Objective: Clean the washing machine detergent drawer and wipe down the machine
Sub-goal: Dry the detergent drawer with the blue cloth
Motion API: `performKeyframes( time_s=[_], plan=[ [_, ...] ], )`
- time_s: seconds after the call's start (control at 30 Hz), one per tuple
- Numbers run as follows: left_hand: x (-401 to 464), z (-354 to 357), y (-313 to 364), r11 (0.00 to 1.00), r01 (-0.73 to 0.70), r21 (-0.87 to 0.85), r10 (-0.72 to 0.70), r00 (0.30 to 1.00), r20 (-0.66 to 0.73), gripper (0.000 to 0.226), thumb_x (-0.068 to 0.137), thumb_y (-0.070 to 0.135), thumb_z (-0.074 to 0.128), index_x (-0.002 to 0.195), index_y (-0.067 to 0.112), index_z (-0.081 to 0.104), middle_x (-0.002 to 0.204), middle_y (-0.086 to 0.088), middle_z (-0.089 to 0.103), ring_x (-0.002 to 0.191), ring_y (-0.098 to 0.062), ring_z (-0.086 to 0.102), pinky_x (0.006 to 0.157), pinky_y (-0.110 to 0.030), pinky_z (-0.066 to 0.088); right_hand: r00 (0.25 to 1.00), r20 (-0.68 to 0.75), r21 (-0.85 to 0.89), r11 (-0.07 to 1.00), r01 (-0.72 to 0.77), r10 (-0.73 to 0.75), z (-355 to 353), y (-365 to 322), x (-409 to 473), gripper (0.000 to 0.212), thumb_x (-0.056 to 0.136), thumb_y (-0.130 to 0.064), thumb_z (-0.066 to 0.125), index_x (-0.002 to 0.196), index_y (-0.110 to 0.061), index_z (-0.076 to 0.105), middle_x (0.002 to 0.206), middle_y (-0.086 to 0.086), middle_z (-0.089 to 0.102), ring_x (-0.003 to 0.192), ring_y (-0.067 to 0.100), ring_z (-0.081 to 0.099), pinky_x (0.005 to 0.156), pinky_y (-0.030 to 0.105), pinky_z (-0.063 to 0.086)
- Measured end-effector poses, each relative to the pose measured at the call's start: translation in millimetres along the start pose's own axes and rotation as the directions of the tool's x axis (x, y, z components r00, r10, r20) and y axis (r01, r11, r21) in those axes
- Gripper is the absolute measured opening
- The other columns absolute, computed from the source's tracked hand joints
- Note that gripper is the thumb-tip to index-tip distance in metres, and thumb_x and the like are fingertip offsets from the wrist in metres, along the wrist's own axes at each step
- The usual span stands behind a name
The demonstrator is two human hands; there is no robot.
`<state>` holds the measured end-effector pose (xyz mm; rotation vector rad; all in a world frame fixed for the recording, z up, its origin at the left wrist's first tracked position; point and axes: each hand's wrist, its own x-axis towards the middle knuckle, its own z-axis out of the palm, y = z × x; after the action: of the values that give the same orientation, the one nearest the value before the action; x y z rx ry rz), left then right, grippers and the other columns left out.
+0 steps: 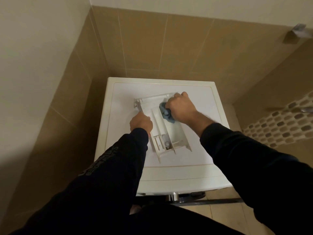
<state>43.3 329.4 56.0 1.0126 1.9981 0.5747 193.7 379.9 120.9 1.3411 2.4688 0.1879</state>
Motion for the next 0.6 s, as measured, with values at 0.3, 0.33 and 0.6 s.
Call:
performKeyframes(
  time_s=[0.3,0.33,0.6],
  plan=[
    [-3.9,-2.8,4.2,0.994,0.035,-0.099,-0.031,0.999,0.033,0.031,0.095,0.015,0.049,0.125,0.004,0.051,0.11,-0.019,0.065,0.089,-0.037,0.069,0.073,-0.049,0.061,0.961,0.275,0.004,0.999,0.039,-0.039,14.6,-23.4,-4.0,0.013,0.085,-0.022,0.064,0.097,-0.022,0.059,0.099,0.0,0.063,0.102,0.022,0.06,0.088,0.035,0.041],
    [-3.8,-3.7,4.3,0.993,0.046,-0.113,-0.041,0.998,0.047,0.032,0.096,0.015,0.049,0.126,0.003,0.05,0.11,-0.019,0.065,0.089,-0.037,0.069,0.072,-0.049,0.061,0.95,0.308,0.067,0.997,0.036,-0.055,13.0,-21.1,-10.4,0.008,0.087,-0.021,0.06,0.094,-0.022,0.059,0.094,-0.001,0.061,0.101,0.023,0.061,0.087,0.034,0.039],
    [-2.1,-5.0,8.1,0.979,0.103,-0.177,-0.08,0.988,0.132,0.036,0.098,0.014,0.048,0.132,0.0,0.047,0.115,-0.021,0.064,0.087,-0.033,0.07,0.061,-0.041,0.062,0.742,0.011,0.905,0.308,-0.292,0.671,51.9,-0.6,-141.9,0.011,0.087,-0.018,0.052,0.085,-0.014,0.062,0.078,0.0,0.065,0.073,0.019,0.061,0.063,0.03,0.05]
  ],
)
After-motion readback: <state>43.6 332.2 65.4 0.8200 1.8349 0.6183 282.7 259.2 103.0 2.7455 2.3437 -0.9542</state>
